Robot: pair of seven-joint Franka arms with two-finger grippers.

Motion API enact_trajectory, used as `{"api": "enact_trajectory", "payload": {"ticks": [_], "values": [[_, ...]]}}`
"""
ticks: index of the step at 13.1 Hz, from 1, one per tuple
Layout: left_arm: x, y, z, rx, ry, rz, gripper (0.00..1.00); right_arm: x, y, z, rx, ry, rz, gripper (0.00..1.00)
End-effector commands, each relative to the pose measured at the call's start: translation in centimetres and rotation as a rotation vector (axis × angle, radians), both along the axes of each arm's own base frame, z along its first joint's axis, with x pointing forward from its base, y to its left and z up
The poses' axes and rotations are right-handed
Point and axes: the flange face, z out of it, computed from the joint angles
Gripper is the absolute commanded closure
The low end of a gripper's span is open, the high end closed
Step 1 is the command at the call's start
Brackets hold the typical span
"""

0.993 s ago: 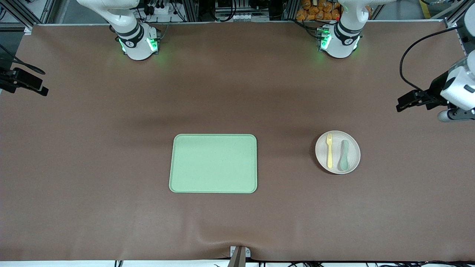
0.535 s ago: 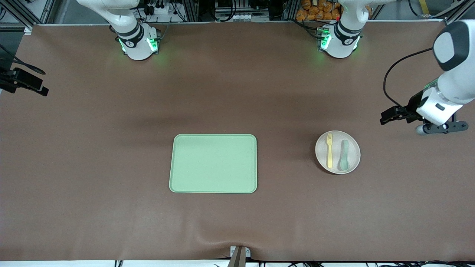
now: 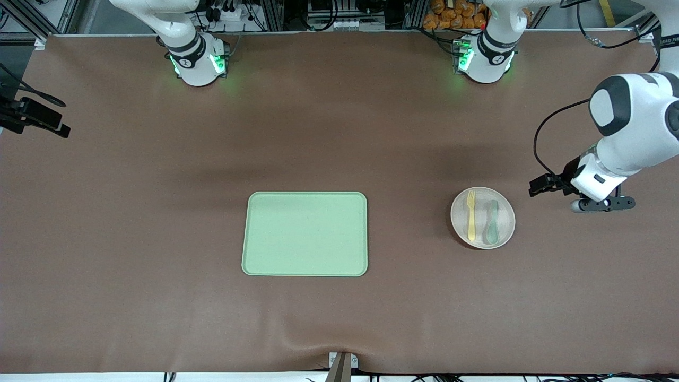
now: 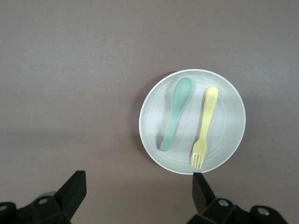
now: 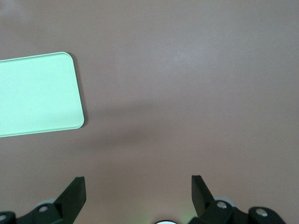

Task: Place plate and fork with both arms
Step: 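Move the left gripper down to the white plate's rim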

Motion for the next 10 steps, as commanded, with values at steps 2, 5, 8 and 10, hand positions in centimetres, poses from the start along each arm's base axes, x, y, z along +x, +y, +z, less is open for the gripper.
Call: {"api": "enact_trajectory", "payload": {"ticks": [2, 5, 8, 10], "values": [[0.1, 0.2, -1.3, -0.045, -0.005, 0.009, 0.0, 0.0, -0.4, 0.2, 0.014, -0.005, 0.005, 0.0], [0.2, 1.8, -3.1, -0.097, 0.008, 0.013, 0.0, 0.0, -0.6, 0.2, 0.015, -0.004, 0.003, 0.0], [0.6, 2.0, -5.9, -0.103, 0.01, 0.011, 0.0, 0.1, -0.4, 0.2, 0.015, -0.005, 0.004, 0.0], [0.2, 2.2, -7.5, -0.092, -0.019, -0.004, 0.0, 0.0, -0.3, 0.2, 0.015, -0.002, 0.006, 0.0]]}}
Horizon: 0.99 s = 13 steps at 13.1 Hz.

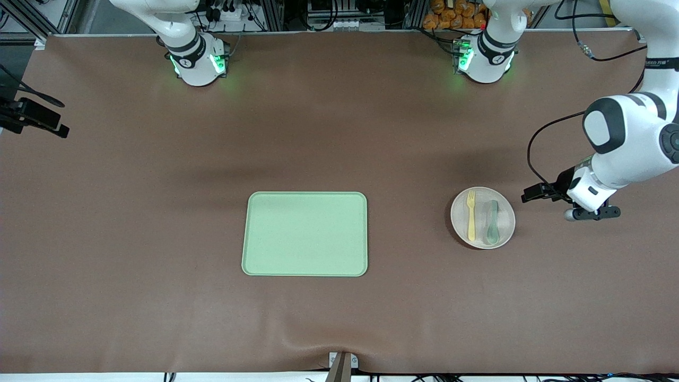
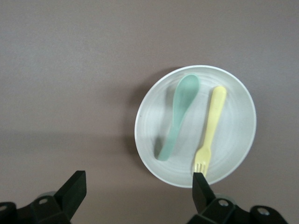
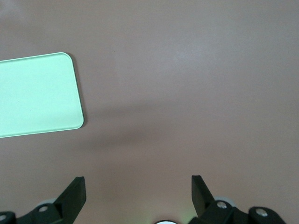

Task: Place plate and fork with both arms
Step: 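Move the left gripper down to the white plate's rim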

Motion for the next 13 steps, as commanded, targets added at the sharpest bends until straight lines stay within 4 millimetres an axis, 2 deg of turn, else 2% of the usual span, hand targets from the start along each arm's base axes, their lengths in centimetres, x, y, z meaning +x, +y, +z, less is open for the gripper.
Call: {"api": "enact_trajectory", "payload": {"ticks": [1, 3, 4, 5, 9, 13], "values": [[-0.5, 0.1, -1.9, -0.002, -0.043, -0.008, 0.0, 0.0, -0.3, 0.2, 0.015, -0.003, 0.008, 0.0], [-0.3, 0.4, -3.5, 0.003, -0.051, -0.031, 0.0, 0.0, -0.3, 0.1, 0.015, 0.0, 0.007, 0.0], [-0.2, 1.4, -4.1, 0.01, -0.069, -0.022, 0.0, 0.0, -0.3, 0.2, 0.015, -0.001, 0.007, 0.0], [-0.2, 1.7, -5.0, 0.009, -0.065, -0.02, 0.0, 0.0, -0.1, 0.1, 0.015, -0.001, 0.01, 0.0], [-0.1, 1.2, -7.2, -0.036, -0.059, 0.038, 0.21, 0.0, -0.1, 0.2, 0.015, -0.003, 0.01, 0.0], [0.0, 0.6, -9.5, -0.032, -0.065, 0.037, 0.3, 0.0, -0.1, 0.2, 0.015, -0.001, 0.009, 0.0]]}}
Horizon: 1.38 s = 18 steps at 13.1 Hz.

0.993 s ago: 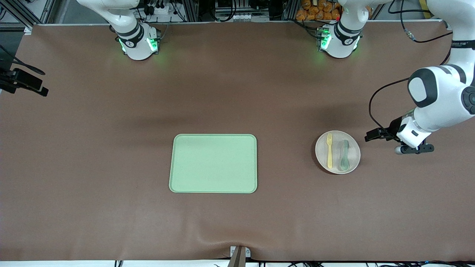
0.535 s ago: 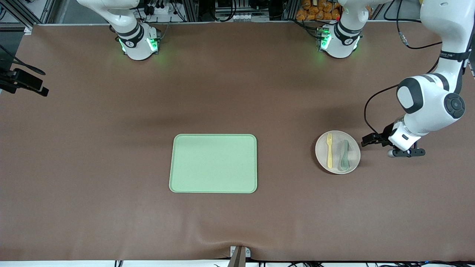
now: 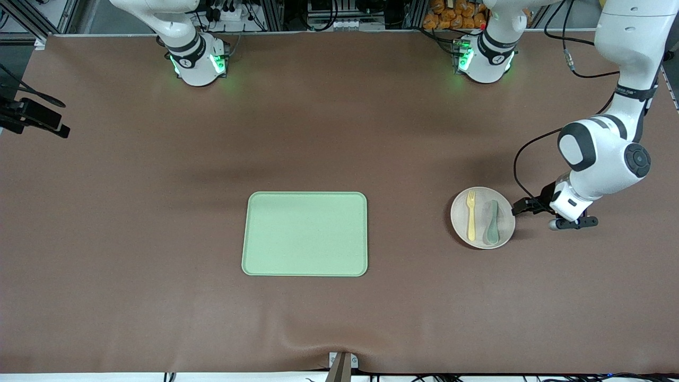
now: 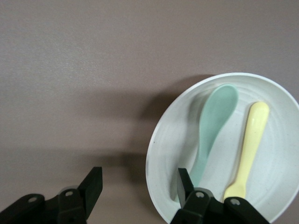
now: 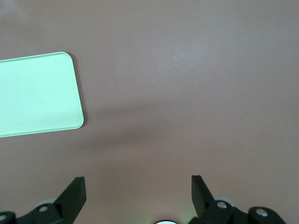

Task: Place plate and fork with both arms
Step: 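Move the left gripper down to the white plate's rim, then grip the plate rim with the left gripper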

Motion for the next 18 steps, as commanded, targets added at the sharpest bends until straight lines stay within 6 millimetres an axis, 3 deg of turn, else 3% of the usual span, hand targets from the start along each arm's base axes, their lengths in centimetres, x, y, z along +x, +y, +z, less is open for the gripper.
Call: {"api": "enact_trajectory", "payload": {"ticks": [1, 11, 15, 18], "values": [[0.0, -0.5, -1.4, -0.014, -0.013, -0.005, 0.32, 0.0, -0.5, 0.2, 0.016, -0.006, 0.003, 0.0], [-0.1, -1.2, -3.0, -0.035, 0.006, 0.008, 0.62, 0.1, -0.4, 0.2, 0.016, -0.006, 0.004, 0.0], [0.0, -1.2, -3.6, -0.037, 0.014, 0.008, 0.69, 0.1, -0.2, 0.1, 0.015, -0.001, 0.007, 0.0], [0.0, -1.2, -3.6, -0.037, 0.015, 0.006, 0.82, 0.0, 0.1, 0.2, 0.015, -0.004, 0.012, 0.0]]}}
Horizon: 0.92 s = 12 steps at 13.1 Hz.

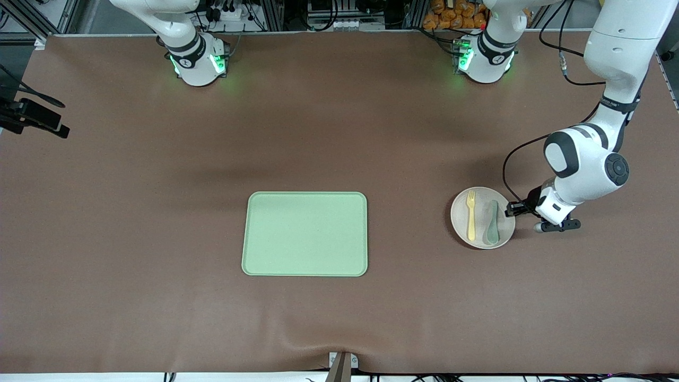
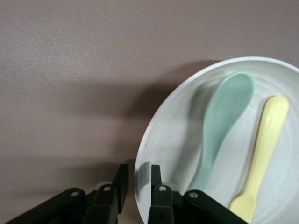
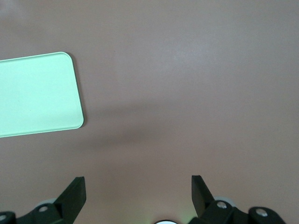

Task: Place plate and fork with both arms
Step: 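Grip the plate rim with the left gripper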

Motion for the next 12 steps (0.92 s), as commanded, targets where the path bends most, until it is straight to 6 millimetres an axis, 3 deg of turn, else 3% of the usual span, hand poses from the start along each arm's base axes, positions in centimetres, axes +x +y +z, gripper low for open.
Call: {"api": "enact_trajectory", "payload": {"ticks": [1, 4, 8, 12], "values": [[0.4, -0.2, -0.3, -0.015, -0.015, -0.007, 0.86, 0.0, 0.1, 0.2, 0.015, -0.002, 0.012, 0.0], [0.5, -0.1, -0.7, -0.015, -0.014, -0.005, 1.0, 0.0, 0.1, 0.2, 0.015, -0.002, 0.012, 0.0], [1.6, -0.3, 0.2, -0.023, -0.038, 0.005, 1.0, 0.0, -0.2, 0.0, 0.016, 0.003, 0.009, 0.0], [2.7, -2.8, 1.9, -0.083, -0.065, 0.031, 1.0, 0.0, -0.1, 0.1, 0.015, 0.0, 0.012, 0.0]]}}
